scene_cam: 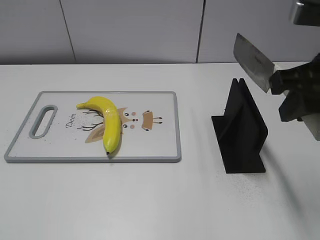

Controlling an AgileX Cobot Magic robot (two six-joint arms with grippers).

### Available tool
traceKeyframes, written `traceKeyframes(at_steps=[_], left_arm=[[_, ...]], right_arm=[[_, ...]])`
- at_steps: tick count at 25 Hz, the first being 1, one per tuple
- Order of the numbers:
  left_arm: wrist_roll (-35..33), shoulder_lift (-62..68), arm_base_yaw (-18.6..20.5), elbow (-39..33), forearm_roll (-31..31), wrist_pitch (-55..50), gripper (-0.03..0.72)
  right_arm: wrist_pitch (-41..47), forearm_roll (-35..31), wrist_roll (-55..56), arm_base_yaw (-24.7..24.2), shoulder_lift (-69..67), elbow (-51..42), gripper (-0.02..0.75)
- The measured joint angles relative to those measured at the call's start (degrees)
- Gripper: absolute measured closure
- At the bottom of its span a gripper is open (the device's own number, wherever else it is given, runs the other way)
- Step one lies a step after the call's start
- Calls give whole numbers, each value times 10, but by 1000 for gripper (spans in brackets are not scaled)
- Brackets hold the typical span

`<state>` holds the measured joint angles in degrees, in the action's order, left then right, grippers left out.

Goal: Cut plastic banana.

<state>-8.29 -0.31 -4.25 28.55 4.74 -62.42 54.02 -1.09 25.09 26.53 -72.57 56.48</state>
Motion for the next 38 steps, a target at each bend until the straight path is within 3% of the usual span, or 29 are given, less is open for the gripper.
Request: traceKeyframes(at_steps=[35, 36, 38], left_arm=[[13, 0, 0, 0, -7, 2, 99], [13, 0, 0, 0, -7, 2, 99], [13, 0, 0, 0, -7, 2, 99]], right_arm=[[-36, 19, 18, 0, -163, 0, 575], [-35, 19, 18, 0, -163, 0, 559], [-34, 19, 18, 0, -163, 0, 456]])
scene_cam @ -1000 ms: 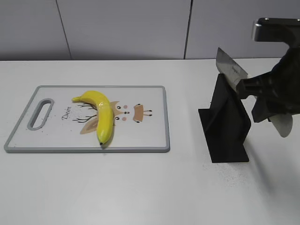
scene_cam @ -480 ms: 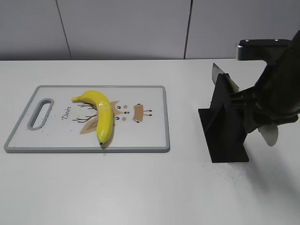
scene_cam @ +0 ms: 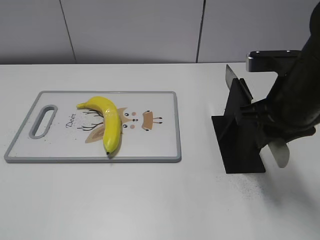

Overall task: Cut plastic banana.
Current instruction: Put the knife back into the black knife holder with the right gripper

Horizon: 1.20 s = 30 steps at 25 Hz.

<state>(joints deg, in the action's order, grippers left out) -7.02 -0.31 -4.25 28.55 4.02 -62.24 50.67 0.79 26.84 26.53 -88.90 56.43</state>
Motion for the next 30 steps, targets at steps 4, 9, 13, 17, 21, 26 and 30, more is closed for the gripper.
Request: traceKeyframes(at_steps=[4, 9, 13, 17, 21, 26, 30], left_arm=[[0, 0, 0, 0, 0, 0, 99], [0, 0, 0, 0, 0, 0, 99], [0, 0, 0, 0, 0, 0, 99], [0, 0, 0, 0, 0, 0, 99], [0, 0, 0, 0, 0, 0, 99], [0, 0, 0, 0, 0, 0, 99], [0, 0, 0, 0, 0, 0, 99]], right_arm=[[1, 0, 0, 0, 0, 0, 173], [1, 0, 0, 0, 13, 1, 68], [2, 0, -16, 0, 65, 15, 65], [2, -8, -77, 0, 145, 33, 69], [12, -20, -160, 0, 222, 34, 86], [40, -25, -245, 0, 311, -6, 132], [42, -25, -265, 0, 395, -78, 148]])
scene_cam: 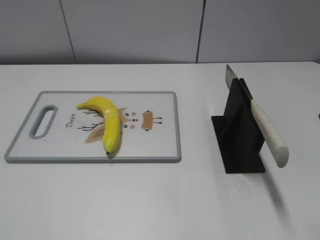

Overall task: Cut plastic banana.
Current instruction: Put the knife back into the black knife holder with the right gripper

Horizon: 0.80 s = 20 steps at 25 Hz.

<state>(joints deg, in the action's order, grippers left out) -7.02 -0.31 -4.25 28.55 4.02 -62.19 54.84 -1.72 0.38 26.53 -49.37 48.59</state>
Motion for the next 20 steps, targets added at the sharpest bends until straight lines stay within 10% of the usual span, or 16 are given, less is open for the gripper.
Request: traceKeyframes(at_steps=[20], left_arm=[[0, 0, 0, 0, -2, 0, 99]], right_arm=[[14, 10, -9, 0, 365, -184, 150]])
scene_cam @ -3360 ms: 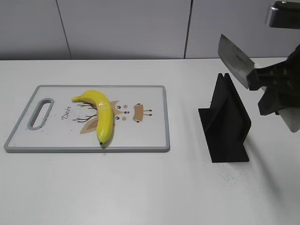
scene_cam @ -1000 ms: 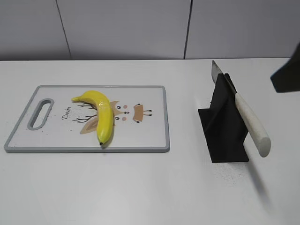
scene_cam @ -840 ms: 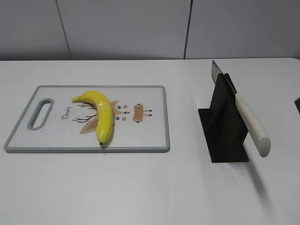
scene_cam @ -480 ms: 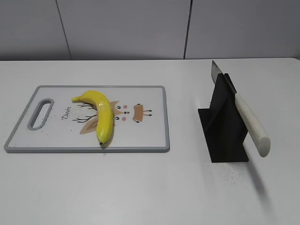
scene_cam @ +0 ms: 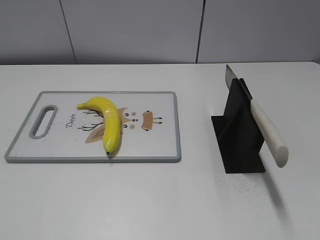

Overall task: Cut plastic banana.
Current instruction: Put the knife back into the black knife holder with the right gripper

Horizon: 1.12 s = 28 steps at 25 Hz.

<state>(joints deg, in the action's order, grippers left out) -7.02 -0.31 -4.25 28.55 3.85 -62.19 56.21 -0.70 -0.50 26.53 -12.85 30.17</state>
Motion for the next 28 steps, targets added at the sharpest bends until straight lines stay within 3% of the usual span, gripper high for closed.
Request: traceKeyframes(at_steps=[6, 28], left_arm=[[0, 0, 0, 0, 2, 0, 99], [1, 0, 0, 0, 10, 0, 99]], right_arm=[[39, -3, 0, 0, 30, -16, 151], [41, -4, 1, 0, 132, -16, 155]])
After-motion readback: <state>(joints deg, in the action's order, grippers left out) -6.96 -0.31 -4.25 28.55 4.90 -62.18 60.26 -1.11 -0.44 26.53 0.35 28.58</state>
